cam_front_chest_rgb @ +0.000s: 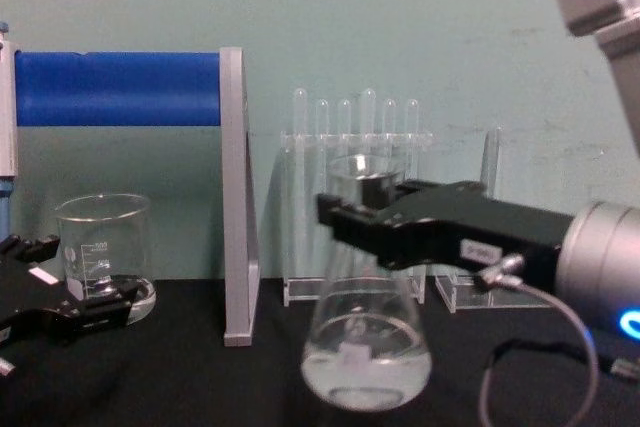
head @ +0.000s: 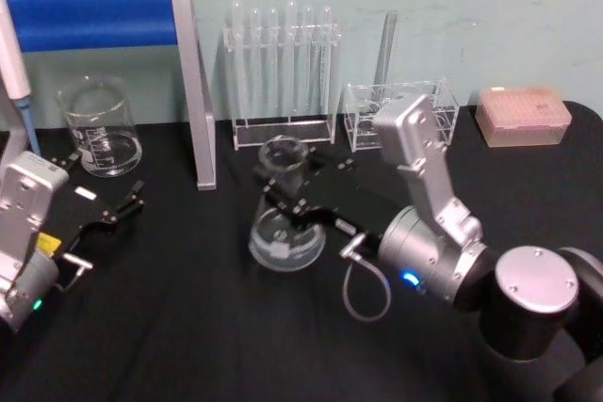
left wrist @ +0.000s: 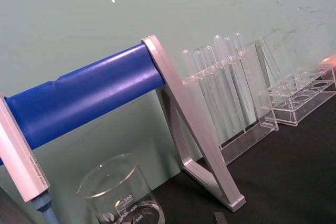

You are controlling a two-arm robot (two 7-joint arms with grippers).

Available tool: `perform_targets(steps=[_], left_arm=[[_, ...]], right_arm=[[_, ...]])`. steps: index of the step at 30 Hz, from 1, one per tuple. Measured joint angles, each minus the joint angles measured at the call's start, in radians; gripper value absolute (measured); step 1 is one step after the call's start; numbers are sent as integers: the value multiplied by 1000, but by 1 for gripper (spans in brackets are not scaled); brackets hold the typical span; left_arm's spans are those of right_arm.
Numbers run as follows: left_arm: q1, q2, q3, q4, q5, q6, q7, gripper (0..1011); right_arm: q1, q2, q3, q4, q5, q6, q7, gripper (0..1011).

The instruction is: Grasp the erlenmeyer flask with one hand, shake it three times, then place it back.

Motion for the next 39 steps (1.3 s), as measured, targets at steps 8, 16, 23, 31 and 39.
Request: perform_targets(steps=[8, 16, 23, 31, 39], left_arm=[[0, 0, 0, 0, 0, 0, 0, 1001], [0, 0, 0, 0, 0, 0, 0, 1001], [0, 0, 0, 0, 0, 0, 0, 1001], [0, 0, 0, 0, 0, 0, 0, 1001], [0, 0, 0, 0, 0, 0, 0, 1001]], right_arm=[[0, 1, 75, 14, 0, -9, -56, 449], [-11, 5, 152, 22, -7, -11, -103, 449], [-28, 8, 217, 23, -16, -11, -136, 449], [-47, 7, 280, 22, -30, -8, -161, 449], [-53, -5, 301, 18, -40, -5, -160, 449]])
